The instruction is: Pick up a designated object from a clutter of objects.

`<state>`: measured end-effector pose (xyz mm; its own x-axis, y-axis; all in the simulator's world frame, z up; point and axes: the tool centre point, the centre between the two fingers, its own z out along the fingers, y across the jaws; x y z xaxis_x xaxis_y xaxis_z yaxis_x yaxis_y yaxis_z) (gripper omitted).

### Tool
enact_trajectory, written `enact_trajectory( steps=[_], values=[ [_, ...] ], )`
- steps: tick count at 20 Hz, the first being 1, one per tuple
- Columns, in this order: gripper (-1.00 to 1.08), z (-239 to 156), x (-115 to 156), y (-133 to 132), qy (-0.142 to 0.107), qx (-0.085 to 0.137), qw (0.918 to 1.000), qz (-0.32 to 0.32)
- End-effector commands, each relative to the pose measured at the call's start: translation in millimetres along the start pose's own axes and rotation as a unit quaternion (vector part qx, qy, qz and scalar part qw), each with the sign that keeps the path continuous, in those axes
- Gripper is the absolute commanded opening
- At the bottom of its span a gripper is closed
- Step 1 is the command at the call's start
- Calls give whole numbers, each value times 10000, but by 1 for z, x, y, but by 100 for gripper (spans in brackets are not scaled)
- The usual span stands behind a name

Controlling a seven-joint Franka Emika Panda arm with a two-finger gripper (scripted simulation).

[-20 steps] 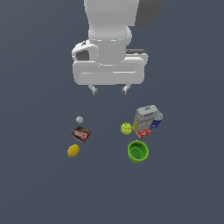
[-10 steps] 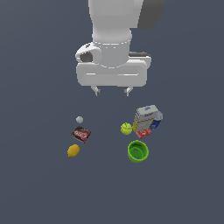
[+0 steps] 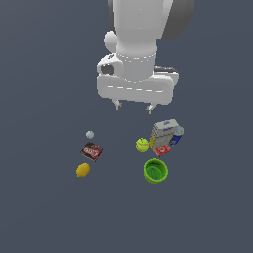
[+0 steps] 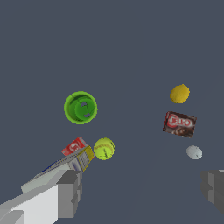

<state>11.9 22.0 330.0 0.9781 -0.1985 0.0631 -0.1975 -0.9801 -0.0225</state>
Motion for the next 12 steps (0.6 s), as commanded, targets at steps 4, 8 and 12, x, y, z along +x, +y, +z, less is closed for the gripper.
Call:
enact_trajectory(
  steps=[4, 8, 12],
  values=[
    [100, 10, -6, -14, -34, -13, 9985, 550],
    [100, 18, -10, -25, -57, -25, 9955, 949],
    [100, 25, -15, -35, -78, -39, 9909, 1346]
  ],
)
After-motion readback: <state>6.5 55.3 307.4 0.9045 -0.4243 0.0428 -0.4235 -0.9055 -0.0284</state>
